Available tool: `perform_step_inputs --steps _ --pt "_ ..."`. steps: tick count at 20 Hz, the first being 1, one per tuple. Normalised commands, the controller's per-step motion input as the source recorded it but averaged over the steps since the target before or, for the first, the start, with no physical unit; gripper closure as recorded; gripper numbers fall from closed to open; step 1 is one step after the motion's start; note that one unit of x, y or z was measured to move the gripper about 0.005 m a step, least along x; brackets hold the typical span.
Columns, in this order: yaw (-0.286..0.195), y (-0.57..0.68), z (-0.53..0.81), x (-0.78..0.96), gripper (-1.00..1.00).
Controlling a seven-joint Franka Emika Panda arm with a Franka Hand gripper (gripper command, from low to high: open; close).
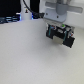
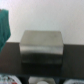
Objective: Open the kcup holder, insert the kcup into the holder, and close the kcup holder
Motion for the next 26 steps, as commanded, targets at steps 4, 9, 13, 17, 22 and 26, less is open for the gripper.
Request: perform_step_inputs --steps 4,9,13,17,22,26 --pt "0.238 0.18 -0.13 0.21 -1.00" --pt "0.244 0.16 -0.18 -0.03 -1.00" --pt "0.183 0.28 -0.10 -0.25 -1.00" --pt "0.139 0.44 -0.05 -0.30 -1.00" --pt "0.103 0.56 0.00 -0.32 -1.00" --pt "0.078 0.64 0.01 -0.38 -1.00"
